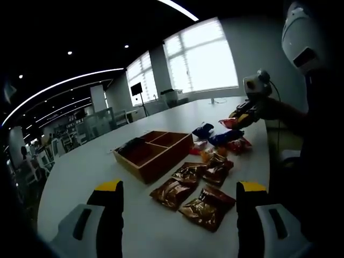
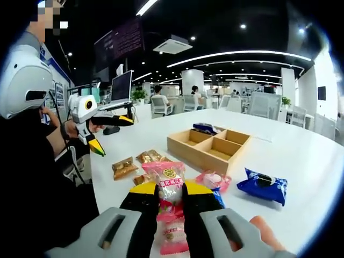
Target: Pick up the scattered marshmallows, QQ candies, Oreo cookies, and mixed nuts on the table and sort them into separate containers
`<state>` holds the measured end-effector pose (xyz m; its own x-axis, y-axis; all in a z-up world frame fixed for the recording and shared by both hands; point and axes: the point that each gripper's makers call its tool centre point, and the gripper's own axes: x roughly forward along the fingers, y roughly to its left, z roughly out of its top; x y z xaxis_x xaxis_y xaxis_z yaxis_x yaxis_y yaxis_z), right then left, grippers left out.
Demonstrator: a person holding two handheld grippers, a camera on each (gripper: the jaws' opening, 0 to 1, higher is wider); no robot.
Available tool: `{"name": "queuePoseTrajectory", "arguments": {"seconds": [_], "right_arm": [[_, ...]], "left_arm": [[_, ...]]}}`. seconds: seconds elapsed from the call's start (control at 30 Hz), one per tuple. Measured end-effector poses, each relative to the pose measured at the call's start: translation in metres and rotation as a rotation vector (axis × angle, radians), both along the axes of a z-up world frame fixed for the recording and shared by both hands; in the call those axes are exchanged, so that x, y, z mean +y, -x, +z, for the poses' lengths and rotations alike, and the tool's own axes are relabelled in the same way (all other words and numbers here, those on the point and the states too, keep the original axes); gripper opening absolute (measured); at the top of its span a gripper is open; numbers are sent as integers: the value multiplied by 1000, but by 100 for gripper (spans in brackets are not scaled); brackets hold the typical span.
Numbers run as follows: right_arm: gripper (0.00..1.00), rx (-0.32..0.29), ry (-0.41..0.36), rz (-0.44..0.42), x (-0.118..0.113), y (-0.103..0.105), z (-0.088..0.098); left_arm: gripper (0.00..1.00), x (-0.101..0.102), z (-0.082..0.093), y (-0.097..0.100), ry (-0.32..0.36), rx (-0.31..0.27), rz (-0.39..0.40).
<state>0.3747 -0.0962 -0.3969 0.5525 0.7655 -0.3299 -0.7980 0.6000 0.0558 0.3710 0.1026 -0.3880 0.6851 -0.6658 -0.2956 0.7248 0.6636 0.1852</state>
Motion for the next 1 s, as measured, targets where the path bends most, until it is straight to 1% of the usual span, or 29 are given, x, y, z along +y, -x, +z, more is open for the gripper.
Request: {"name": "queuePoseTrajectory", "arguments": {"seconds": [0.47,0.57,0.7,0.83,1.0], "right_arm": [[13,-12,-3,-15,-4,-6,5],[13,-14,-4,-15,-3,-8,6],[13,-13,-1,-14,-3,-8,6],[13,-12,-2,-21,-4,-11,6],[13,-16,0,-18,-2,-18,11]], "left_arm": [[90,-1,-1,0,5,1,-7],[91,1,-5,-3,1,11,4],[91,1,-4,-2,6,3,0],[91,1,-4,-2,4,4,-1],[91,1,-4,-3,5,5,-3]]}}
